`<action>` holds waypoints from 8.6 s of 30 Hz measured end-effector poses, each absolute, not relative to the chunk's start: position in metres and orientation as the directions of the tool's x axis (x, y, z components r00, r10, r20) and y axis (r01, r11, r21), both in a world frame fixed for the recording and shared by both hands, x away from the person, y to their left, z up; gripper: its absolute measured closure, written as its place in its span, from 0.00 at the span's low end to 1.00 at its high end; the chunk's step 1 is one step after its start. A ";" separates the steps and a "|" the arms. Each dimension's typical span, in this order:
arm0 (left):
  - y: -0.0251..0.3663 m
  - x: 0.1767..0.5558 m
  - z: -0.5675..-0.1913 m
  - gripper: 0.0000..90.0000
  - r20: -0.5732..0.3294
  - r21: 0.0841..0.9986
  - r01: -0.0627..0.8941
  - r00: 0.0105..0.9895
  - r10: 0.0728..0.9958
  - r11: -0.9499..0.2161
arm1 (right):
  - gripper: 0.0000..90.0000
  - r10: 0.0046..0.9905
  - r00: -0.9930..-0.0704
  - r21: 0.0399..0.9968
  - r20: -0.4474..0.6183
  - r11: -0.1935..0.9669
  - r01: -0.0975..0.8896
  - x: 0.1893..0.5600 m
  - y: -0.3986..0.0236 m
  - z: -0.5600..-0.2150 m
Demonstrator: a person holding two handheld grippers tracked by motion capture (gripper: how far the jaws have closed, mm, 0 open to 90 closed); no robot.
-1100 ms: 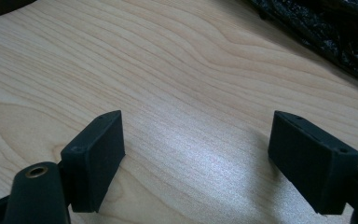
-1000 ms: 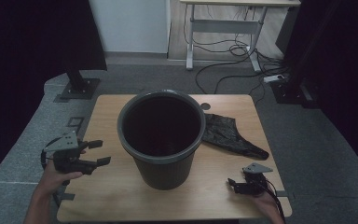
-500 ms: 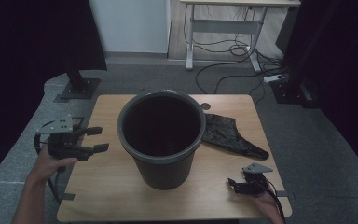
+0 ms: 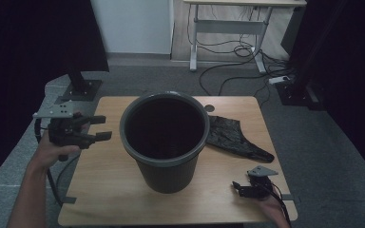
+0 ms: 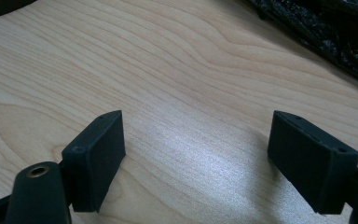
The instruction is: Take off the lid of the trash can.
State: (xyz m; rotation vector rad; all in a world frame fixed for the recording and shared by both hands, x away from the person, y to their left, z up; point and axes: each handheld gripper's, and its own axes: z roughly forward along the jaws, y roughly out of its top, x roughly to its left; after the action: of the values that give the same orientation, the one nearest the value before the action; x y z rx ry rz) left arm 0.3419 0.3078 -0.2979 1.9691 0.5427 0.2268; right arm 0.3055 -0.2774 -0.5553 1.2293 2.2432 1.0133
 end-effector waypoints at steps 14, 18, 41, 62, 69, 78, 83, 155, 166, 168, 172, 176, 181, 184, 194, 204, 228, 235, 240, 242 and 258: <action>0.292 0.371 -0.285 0.33 -0.085 0.879 0.280 0.888 0.452 -0.385 | 0.20 0.842 -0.540 0.748 0.007 0.354 0.562 0.306 -0.277 -0.555; 0.284 0.379 -0.285 0.32 -0.088 0.876 0.285 0.887 0.452 -0.389 | 0.20 0.842 -0.540 0.748 0.007 0.354 0.561 0.306 -0.277 -0.555; 0.246 0.418 -0.281 0.34 -0.076 0.861 0.288 0.887 0.454 -0.418 | 0.20 0.846 -0.533 0.748 0.006 0.350 0.564 0.306 -0.277 -0.555; 0.219 0.452 -0.271 0.36 -0.045 0.829 0.294 0.884 0.466 -0.477 | 0.20 0.856 -0.518 0.748 0.007 0.340 0.571 0.307 -0.275 -0.555; 0.208 0.463 -0.274 0.35 -0.031 0.808 0.307 0.875 0.484 -0.503 | 0.20 0.856 -0.517 0.748 0.007 0.339 0.571 0.307 -0.275 -0.555; 0.203 0.476 -0.281 0.37 -0.018 0.788 0.315 0.870 0.493 -0.528 | 0.20 0.857 -0.516 0.748 0.007 0.338 0.572 0.307 -0.275 -0.555; 0.200 0.484 -0.284 0.42 -0.018 0.783 0.316 0.872 0.488 -0.536 | 0.20 0.857 -0.515 0.748 0.007 0.338 0.572 0.307 -0.275 -0.555; 0.188 0.475 -0.252 0.85 0.017 0.737 0.308 0.882 0.472 -0.602 | 0.21 0.861 -0.508 0.748 0.007 0.332 0.574 0.308 -0.275 -0.555; 0.190 0.466 -0.235 0.85 0.045 0.738 0.290 0.879 0.474 -0.609 | 0.21 0.861 -0.509 0.749 0.008 0.332 0.574 0.308 -0.275 -0.555; 0.191 0.464 -0.232 0.85 0.047 0.743 0.289 0.878 0.477 -0.604 | 0.21 0.861 -0.509 0.749 0.008 0.332 0.574 0.308 -0.275 -0.555; 0.192 0.460 -0.226 0.85 0.055 0.748 0.282 0.876 0.480 -0.601 | 0.21 0.861 -0.509 0.749 0.008 0.332 0.574 0.308 -0.275 -0.555; 0.194 0.456 -0.221 0.85 0.061 0.754 0.277 0.874 0.482 -0.596 | 0.21 0.861 -0.509 0.749 0.008 0.332 0.574 0.308 -0.275 -0.555; 0.200 0.451 -0.211 0.85 0.054 0.772 0.277 0.868 0.493 -0.572 | 0.21 0.861 -0.509 0.748 0.009 0.332 0.575 0.308 -0.275 -0.555; 0.203 0.449 -0.208 0.86 0.060 0.768 0.281 0.863 0.502 -0.575 | 0.21 0.861 -0.509 0.748 0.008 0.332 0.574 0.308 -0.275 -0.555; 0.214 0.434 -0.204 0.85 0.082 0.754 0.291 0.847 0.525 -0.588 | 0.21 0.860 -0.510 0.749 0.007 0.333 0.573 0.308 -0.275 -0.555; 0.224 0.426 -0.208 0.85 0.072 0.759 0.298 0.845 0.529 -0.579 | 0.21 0.860 -0.510 0.749 0.007 0.333 0.573 0.308 -0.275 -0.555; 0.270 0.407 -0.216 0.85 0.070 0.767 0.332 0.807 0.587 -0.549 | 0.21 0.863 -0.506 0.749 0.007 0.331 0.574 0.308 -0.275 -0.555; 0.282 0.400 -0.218 0.85 0.064 0.774 0.338 0.799 0.598 -0.535 | 0.21 0.863 -0.506 0.749 0.007 0.331 0.574 0.308 -0.275 -0.555; 0.289 0.395 -0.220 0.85 0.070 0.771 0.342 0.793 0.605 -0.537 | 0.21 0.863 -0.506 0.749 0.007 0.331 0.574 0.308 -0.275 -0.555; 0.292 0.393 -0.220 0.85 0.069 0.773 0.344 0.790 0.609 -0.534 | 0.21 0.863 -0.505 0.749 0.006 0.331 0.575 0.308 -0.275 -0.555; 0.316 0.380 -0.219 0.85 0.075 0.773 0.362 0.764 0.641 -0.522 | 0.21 0.865 -0.503 0.749 0.007 0.329 0.576 0.307 -0.275 -0.555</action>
State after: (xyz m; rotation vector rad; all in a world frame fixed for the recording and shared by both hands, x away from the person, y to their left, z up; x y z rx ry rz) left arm 0.3797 0.3159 -0.2194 2.1690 0.7459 0.4526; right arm 0.3074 -0.2755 -0.5553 1.2731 2.2050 0.9976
